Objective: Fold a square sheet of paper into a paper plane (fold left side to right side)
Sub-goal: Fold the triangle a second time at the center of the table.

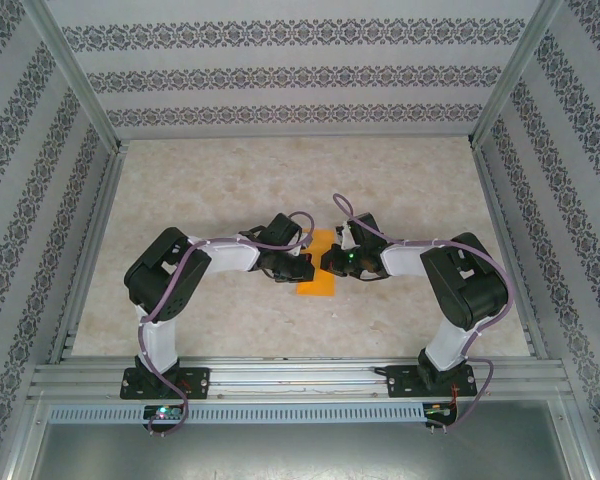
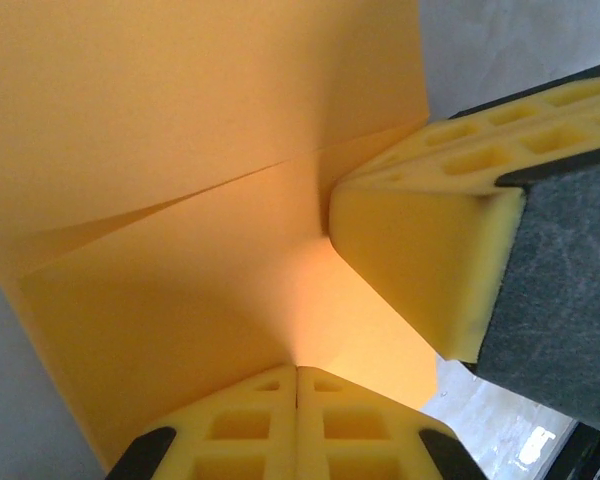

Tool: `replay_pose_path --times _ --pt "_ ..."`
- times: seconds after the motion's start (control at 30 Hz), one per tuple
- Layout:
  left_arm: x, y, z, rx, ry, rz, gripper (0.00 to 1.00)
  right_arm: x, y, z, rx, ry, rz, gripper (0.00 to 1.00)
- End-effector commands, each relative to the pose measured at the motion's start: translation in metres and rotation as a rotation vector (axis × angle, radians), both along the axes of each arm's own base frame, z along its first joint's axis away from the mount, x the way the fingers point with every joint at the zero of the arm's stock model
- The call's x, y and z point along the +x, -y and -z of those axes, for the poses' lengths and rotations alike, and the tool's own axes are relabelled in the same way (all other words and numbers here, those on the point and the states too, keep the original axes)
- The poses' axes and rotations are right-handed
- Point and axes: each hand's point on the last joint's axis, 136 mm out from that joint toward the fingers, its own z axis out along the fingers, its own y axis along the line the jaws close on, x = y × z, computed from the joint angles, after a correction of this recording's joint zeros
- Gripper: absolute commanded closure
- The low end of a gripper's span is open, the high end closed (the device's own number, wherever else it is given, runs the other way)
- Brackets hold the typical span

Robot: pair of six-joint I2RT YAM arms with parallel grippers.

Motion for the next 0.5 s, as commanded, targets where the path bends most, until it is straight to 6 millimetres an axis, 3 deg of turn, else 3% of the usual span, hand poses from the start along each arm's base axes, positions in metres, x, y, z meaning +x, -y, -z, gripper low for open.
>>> replay_pose_path --times 0.0,0.47 --pt "-0.022 -0.014 0.019 0.081 -0.047 0.034 1.00 -0.022 0.024 0.040 -0.136 -0.108 0.013 1.00" --pt "-0.064 -0.046 0.030 0.160 -0.068 0.094 1.00 -0.024 0.039 0.047 -0.157 -0.133 0.027 1.00"
